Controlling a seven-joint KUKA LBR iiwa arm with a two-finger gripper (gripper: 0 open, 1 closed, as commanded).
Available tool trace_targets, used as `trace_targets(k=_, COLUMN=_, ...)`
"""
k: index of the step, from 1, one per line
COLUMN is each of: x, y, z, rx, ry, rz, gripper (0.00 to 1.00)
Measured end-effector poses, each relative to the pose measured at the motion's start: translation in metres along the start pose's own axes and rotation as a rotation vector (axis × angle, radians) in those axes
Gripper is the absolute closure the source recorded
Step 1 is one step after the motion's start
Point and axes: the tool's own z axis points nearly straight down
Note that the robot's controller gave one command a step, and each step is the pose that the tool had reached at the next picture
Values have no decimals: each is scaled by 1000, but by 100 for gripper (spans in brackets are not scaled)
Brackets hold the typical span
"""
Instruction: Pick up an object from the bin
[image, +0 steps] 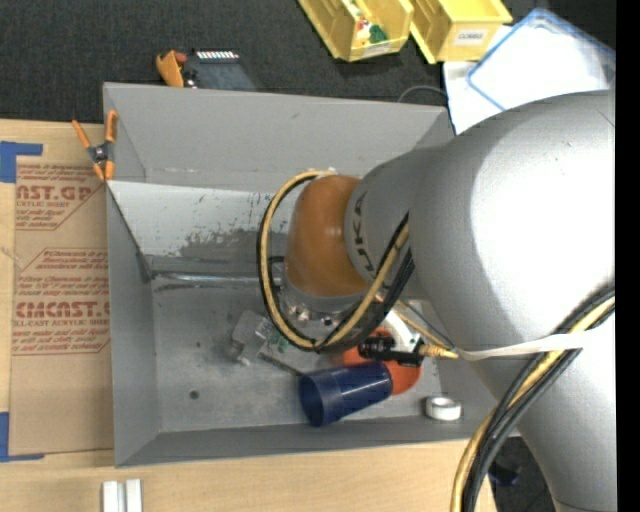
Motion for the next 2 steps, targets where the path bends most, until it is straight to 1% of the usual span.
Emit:
trace_targets(k=1, x=2, y=-3, z=-23, rx=10, ry=8, rz=0, gripper=100)
trace_targets(k=2, x=1, y=-1, z=-62, rx=5, ry=4, rz=-1, gripper=100)
